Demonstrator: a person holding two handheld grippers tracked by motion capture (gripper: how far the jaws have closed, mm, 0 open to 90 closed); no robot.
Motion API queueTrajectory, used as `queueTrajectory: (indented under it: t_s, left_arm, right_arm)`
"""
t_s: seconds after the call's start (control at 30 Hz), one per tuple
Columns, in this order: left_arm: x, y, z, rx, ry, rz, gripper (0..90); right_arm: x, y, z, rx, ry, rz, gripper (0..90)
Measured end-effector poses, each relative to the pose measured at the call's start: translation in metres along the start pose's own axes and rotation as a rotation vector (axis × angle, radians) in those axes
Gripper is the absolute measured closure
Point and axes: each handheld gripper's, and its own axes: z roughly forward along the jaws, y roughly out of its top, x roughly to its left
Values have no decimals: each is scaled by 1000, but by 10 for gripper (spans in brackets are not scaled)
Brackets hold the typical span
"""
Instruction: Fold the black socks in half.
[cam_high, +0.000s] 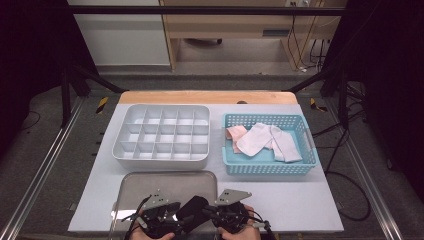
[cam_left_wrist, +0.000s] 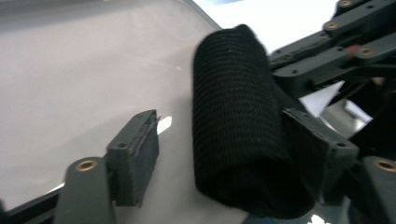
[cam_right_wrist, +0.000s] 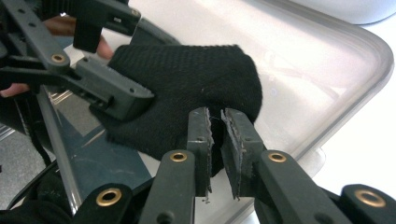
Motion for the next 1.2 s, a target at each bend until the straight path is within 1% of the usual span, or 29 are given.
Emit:
queueTrajectory:
  t_s: [0.1, 0.23, 0.33, 0.4, 0.57, 0.67, 0.7, 0.8, 0.97, 1.0, 1.03, 1.07, 1.13, 1.2]
  left_arm:
    - [-4, 0, 1, 0, -45, -9, 422]
    - [-8, 2, 2, -6, -48, -21, 502]
    - [-9, 5, 1, -16, -47, -39, 589]
    - [-10, 8, 1, -20, -40, -32, 637]
    - [-14, 17, -1, -23, -24, 0, 671]
    - [-14, 23, -6, -41, -16, 21, 677]
    - [-14, 25, -7, -44, -12, 26, 678]
    - [-12, 31, -12, -66, 7, 41, 678]
    - [-8, 43, -19, -98, 35, 61, 678]
    - [-7, 46, -21, -106, 42, 65, 678]
    - [-7, 48, -22, -111, 48, 68, 678]
    - [-6, 50, -24, -117, 55, 73, 678]
    - [-4, 53, -26, -127, 58, 74, 678]
    - [-2, 56, -27, -135, 72, 80, 677]
  right_arm:
    - [-1, 0, 1, -3, -4, 5, 822]
    - [-1, 0, 1, -4, -12, 1, 834]
    - [-2, 0, 1, -5, -14, 2, 835]
    - [-2, 0, 1, -3, -15, 9, 835]
    - [-5, 3, -2, -24, -21, 7, 819]
    - [-10, 6, -10, -72, -27, 15, 792]
    - [-13, 8, -15, -96, -41, 17, 785]
    - [-22, 10, -26, -143, -75, 28, 765]
    - [-44, 8, -48, -195, -175, 50, 705]
    - [-49, 7, -52, -203, -199, 52, 682]
    - [-54, 4, -57, -205, -220, 68, 666]
    - [-58, 2, -61, -208, -232, 74, 653]
    - [-67, -3, -70, -216, -277, 92, 620]
    - [-72, -8, -77, -215, -306, 106, 595]
